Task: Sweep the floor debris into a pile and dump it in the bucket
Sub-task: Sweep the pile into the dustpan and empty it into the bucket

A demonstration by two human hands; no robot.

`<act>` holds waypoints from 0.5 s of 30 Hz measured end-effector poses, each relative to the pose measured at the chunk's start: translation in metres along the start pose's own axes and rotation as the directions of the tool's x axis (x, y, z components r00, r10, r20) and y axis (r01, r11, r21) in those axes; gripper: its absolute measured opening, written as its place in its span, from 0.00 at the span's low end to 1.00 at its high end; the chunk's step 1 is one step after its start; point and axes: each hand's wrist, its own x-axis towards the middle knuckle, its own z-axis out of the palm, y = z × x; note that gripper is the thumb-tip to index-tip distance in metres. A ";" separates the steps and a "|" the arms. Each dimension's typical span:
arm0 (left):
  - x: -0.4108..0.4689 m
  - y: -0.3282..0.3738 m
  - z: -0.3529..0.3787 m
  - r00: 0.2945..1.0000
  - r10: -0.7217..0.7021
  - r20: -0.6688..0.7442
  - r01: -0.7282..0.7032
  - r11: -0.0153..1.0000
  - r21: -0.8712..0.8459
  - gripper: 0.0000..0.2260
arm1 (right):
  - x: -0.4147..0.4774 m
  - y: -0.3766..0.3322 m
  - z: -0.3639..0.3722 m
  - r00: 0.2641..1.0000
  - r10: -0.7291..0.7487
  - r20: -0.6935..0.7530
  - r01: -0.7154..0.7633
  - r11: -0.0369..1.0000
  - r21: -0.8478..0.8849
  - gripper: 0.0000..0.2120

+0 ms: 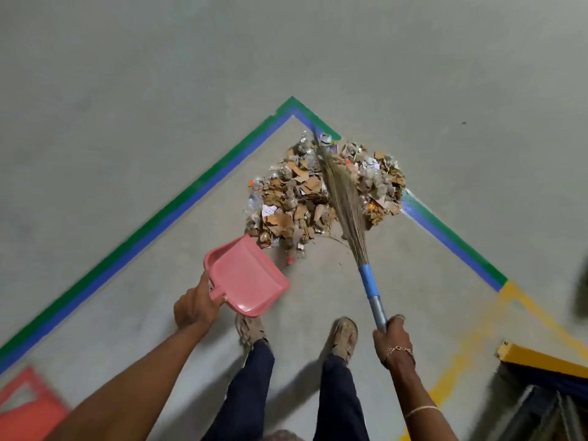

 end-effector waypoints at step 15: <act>0.080 0.010 0.167 0.969 -0.245 -0.044 0.240 0.966 -0.094 0.29 | 0.244 -0.006 -0.007 0.917 -0.393 0.067 0.398 0.893 -0.212 0.21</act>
